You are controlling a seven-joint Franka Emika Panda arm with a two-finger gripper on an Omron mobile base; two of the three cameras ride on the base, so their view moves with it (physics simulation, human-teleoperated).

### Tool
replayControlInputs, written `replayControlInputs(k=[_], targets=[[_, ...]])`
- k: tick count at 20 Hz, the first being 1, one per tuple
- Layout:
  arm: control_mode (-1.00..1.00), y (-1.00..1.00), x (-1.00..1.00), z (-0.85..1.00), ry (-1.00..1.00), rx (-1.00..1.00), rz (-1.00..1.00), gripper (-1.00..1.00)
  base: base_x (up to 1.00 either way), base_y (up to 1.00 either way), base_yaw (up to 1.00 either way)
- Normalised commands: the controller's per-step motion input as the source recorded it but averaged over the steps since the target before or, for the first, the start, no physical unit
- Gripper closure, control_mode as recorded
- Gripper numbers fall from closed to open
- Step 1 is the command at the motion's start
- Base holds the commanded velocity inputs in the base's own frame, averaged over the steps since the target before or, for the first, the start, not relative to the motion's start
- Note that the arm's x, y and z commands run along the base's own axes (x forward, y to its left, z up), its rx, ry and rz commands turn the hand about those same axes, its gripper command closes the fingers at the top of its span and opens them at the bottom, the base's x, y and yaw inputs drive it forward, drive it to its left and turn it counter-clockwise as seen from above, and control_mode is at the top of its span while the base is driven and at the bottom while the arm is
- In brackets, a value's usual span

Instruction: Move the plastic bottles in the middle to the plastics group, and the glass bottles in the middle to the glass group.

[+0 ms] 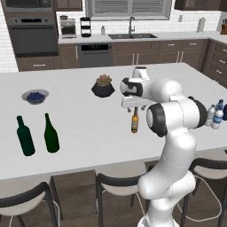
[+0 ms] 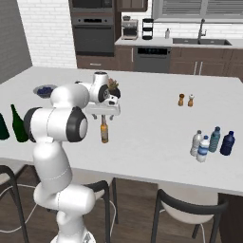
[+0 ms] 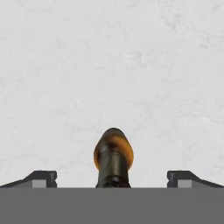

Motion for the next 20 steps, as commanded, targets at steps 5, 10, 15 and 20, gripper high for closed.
replayControlInputs(k=[5, 10, 15, 20], targets=[[-1.00, 0.00, 0.03, 0.00, 0.01, 0.00, 0.00, -1.00, 0.00, 0.00, 0.00], [-1.00, 0.00, 0.01, -0.05, 0.01, 0.00, 0.00, 1.00, 0.00, 0.00, 0.00], [-1.00, 0.00, 0.00, -0.10, 0.00, 0.00, 0.00, 1.00, 0.00, 0.00, 0.00], [-1.00, 0.00, 0.02, -0.02, 0.00, 0.00, 0.00, 1.00, 0.00, 0.00, 0.00]])
